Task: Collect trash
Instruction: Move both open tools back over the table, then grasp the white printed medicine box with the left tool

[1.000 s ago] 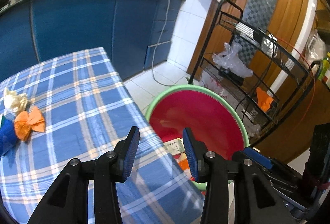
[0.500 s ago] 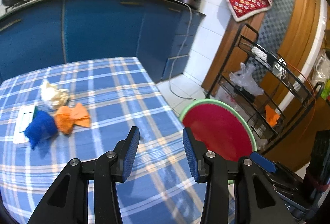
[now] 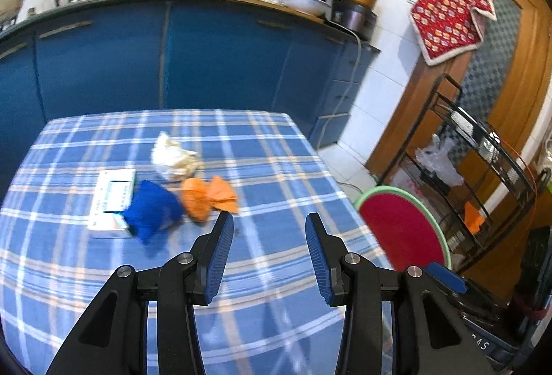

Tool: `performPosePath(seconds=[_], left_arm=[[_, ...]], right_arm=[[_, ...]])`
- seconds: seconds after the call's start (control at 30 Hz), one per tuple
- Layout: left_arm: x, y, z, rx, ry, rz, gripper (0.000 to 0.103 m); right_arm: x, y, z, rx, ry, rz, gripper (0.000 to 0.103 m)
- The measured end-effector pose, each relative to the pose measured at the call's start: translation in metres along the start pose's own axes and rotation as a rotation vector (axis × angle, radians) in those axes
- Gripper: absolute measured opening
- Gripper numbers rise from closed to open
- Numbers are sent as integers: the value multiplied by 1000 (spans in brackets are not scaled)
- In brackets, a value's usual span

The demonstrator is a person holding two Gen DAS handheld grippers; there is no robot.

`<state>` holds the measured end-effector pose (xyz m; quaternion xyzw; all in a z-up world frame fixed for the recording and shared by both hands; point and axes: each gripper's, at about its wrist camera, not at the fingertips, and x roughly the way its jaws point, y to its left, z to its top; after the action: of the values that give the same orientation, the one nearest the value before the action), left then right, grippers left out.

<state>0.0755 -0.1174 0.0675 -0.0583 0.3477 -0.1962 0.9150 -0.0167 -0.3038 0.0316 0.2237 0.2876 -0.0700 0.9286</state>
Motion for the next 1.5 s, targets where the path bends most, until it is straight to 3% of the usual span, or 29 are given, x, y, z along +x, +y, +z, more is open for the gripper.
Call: performPosePath(seconds=[0.63, 0.97, 1.23, 1.5], left_arm=[[-9, 99, -13, -135, 18, 143, 45], [13, 113, -13, -137, 66, 161, 48], [29, 128, 11, -115, 68, 230, 50], [62, 141, 19, -132, 133, 254, 50]], right_arm=[[32, 50, -8, -62, 71, 26, 68], [51, 60, -11, -72, 108, 28, 68], [57, 62, -11, -81, 122, 22, 68], [64, 62, -9, -82, 138, 20, 68]])
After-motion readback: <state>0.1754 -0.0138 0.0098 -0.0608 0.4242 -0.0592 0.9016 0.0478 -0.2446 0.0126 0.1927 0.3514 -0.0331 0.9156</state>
